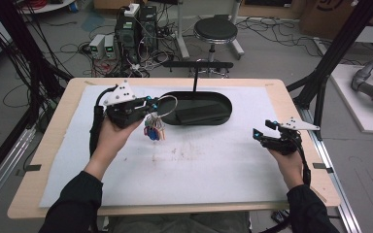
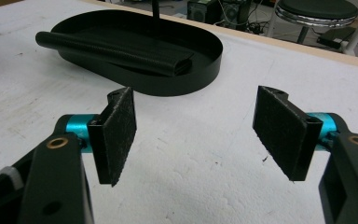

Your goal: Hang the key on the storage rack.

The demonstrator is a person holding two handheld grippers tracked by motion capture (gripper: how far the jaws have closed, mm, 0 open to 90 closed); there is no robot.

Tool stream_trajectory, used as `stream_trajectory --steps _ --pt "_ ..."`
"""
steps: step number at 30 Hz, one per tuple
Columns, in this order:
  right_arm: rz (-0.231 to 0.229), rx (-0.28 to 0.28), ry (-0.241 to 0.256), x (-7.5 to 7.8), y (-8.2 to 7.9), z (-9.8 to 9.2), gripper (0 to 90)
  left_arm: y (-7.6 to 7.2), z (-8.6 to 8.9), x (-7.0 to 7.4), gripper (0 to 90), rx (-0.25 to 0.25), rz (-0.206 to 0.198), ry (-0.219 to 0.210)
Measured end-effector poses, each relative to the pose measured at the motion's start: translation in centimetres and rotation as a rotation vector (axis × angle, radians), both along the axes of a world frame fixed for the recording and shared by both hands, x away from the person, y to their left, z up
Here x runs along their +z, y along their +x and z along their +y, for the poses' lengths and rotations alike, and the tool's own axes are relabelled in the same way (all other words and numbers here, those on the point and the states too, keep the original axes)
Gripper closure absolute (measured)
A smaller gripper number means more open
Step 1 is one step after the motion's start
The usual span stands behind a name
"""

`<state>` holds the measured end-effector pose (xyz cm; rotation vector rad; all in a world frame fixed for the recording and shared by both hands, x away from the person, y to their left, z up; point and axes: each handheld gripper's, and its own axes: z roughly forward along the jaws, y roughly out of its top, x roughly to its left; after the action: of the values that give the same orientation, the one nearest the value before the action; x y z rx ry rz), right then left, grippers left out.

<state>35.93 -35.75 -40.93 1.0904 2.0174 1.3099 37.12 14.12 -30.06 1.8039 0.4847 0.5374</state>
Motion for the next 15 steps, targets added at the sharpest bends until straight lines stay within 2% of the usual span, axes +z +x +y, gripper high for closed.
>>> stream_trajectory --steps 5,7,15 --pt "0.002 -0.003 0.001 0.0 0.0 0.0 30.7 1.3 -0.2 0.9 86.3 0.02 0.001 -0.015" --pt "-0.004 -0.002 -0.001 0.0 0.1 0.0 30.7 1.8 -0.3 1.2 86.3 0.028 0.0 -0.001" --pt "0.0 0.001 0.003 -0.1 0.1 0.0 30.8 3.8 -0.9 2.3 86.3 0.054 0.002 0.002"
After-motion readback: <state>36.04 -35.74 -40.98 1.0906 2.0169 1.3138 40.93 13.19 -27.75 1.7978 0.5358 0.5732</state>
